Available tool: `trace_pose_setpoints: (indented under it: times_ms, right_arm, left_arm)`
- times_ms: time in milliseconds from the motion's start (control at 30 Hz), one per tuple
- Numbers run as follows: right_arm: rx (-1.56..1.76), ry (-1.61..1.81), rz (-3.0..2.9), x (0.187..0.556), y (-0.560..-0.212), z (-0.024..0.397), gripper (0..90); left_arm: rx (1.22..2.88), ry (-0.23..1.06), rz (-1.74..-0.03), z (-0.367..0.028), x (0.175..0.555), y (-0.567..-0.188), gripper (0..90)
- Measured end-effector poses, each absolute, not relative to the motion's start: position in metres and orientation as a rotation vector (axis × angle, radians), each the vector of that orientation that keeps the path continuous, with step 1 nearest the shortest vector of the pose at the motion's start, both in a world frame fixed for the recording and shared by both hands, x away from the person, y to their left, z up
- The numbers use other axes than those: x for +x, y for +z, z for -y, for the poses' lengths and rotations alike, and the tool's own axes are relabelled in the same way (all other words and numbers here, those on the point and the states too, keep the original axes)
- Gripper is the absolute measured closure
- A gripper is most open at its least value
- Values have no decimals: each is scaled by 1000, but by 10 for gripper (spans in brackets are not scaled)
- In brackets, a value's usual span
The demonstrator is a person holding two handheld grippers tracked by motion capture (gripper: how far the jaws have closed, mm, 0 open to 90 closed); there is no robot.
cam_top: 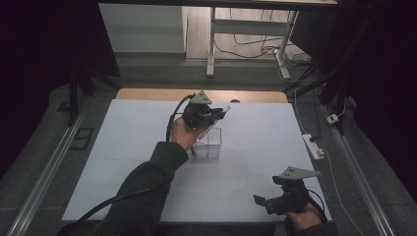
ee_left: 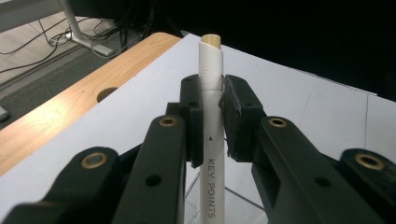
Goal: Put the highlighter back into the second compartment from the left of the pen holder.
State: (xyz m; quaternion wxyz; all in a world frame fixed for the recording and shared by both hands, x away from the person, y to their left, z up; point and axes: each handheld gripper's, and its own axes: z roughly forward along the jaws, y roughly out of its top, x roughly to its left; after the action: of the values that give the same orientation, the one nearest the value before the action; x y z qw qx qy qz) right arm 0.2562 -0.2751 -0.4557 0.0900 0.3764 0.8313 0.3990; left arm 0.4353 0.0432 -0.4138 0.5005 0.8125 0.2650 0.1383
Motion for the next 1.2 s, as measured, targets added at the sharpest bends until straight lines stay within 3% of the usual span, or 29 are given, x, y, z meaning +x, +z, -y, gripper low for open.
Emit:
trace_pose_setpoints:
  times_ms: [600,1033,1200]
  right_arm:
    - [1111,1168,-2480,256,-456,274,0]
    - [1113,1173,-2477,257,-456,274,0]
    - [1119,1176,-2474,257,-456,274,0]
  left_arm:
    - [2040,340,-681,-57,424,-435,767]
    - [2009,357,-667,-76,411,-417,433]
    - [1995,336,-671,-87,403,-409,262]
